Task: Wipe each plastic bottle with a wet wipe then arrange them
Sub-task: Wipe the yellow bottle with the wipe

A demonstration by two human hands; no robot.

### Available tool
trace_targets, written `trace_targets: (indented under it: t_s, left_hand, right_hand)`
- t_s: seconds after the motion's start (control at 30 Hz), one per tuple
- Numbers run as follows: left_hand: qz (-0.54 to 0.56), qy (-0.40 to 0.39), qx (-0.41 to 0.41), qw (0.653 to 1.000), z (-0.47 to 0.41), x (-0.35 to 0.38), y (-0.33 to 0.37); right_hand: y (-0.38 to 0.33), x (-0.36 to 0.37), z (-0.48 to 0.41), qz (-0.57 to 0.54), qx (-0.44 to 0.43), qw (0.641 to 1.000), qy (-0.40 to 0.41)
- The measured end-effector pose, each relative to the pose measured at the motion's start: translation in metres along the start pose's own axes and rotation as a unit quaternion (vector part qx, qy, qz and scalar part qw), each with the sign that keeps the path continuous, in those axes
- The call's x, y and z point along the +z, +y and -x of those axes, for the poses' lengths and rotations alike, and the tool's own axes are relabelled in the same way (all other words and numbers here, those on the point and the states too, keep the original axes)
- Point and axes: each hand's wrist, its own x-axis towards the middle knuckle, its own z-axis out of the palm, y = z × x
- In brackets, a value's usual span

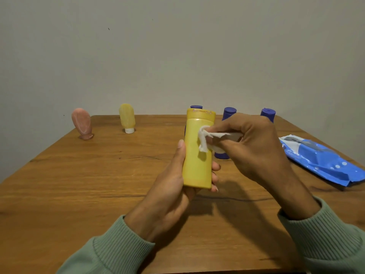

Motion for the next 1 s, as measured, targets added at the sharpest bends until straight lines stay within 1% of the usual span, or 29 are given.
trace_targets:
  t_s: [0.1, 0.13, 0.17, 0.2, 0.3, 0.33, 0.4, 0.5, 0.63, 0.7, 0.73, 0.8, 0.87, 0.93, 0.97, 1.0]
  left_hand:
    - [0.024, 0.027, 0.001, 0.999, 0.0, -0.002, 0.002]
    - [0.032, 0.036, -0.003, 0.999, 0.0, -0.003, 0.002]
    - [0.037, 0.039, -0.003, 0.999, 0.001, -0.004, 0.002]
    - [0.039, 0.037, 0.001, 0.999, 0.001, -0.004, 0.002]
    - [0.039, 0.029, 0.014, 0.999, 0.001, -0.003, 0.001]
    - [0.041, 0.031, 0.013, 0.999, 0.001, -0.002, 0.001]
    - [0.05, 0.037, 0.01, 0.998, 0.001, 0.0, 0.002]
    - [0.071, 0.051, -0.004, 0.996, 0.003, 0.001, 0.005]
    - [0.096, 0.088, -0.024, 0.991, 0.004, 0.003, 0.008]
    - [0.1, 0.1, -0.025, 0.99, 0.003, 0.003, 0.008]
    - [0.102, 0.101, -0.022, 0.989, 0.003, 0.003, 0.008]
    - [0.1, 0.093, -0.013, 0.991, 0.005, 0.002, 0.007]
    - [0.082, 0.078, -0.007, 0.994, 0.005, 0.001, 0.006]
    - [0.077, 0.082, -0.004, 0.994, 0.004, 0.001, 0.006]
    - [0.08, 0.085, -0.005, 0.993, 0.004, 0.0, 0.006]
    - [0.083, 0.088, -0.007, 0.993, 0.003, 0.0, 0.006]
  right_hand:
    - [-0.006, -0.001, 0.002, 0.013, -0.019, 0.993, -0.115]
    - [-0.007, -0.001, 0.002, 0.02, -0.021, 0.989, -0.145]
    - [-0.006, -0.001, 0.002, 0.023, -0.024, 0.988, -0.15]
    - [-0.005, -0.001, 0.002, 0.02, -0.026, 0.991, -0.132]
    - [-0.001, 0.002, 0.002, -0.009, -0.016, 1.0, -0.018]
    - [0.0, 0.003, 0.002, -0.016, -0.011, 1.0, 0.005]
    - [-0.001, 0.005, 0.003, -0.014, -0.007, 1.0, 0.003]
    - [-0.004, 0.004, 0.003, 0.0, 0.006, 0.996, -0.085]
    - [-0.012, -0.002, 0.003, 0.0, 0.012, 0.978, -0.206]
    - [-0.014, -0.003, 0.004, 0.004, 0.009, 0.969, -0.246]
    - [-0.014, -0.004, 0.003, 0.004, 0.005, 0.968, -0.249]
    - [-0.011, -0.004, 0.002, -0.004, 0.006, 0.977, -0.214]
    - [-0.006, -0.002, 0.001, -0.018, 0.021, 0.991, -0.13]
    - [-0.004, 0.001, 0.002, -0.028, 0.033, 0.997, -0.058]
    - [-0.004, 0.003, 0.002, -0.029, 0.037, 0.998, -0.047]
    - [-0.005, 0.004, 0.003, -0.027, 0.037, 0.997, -0.058]
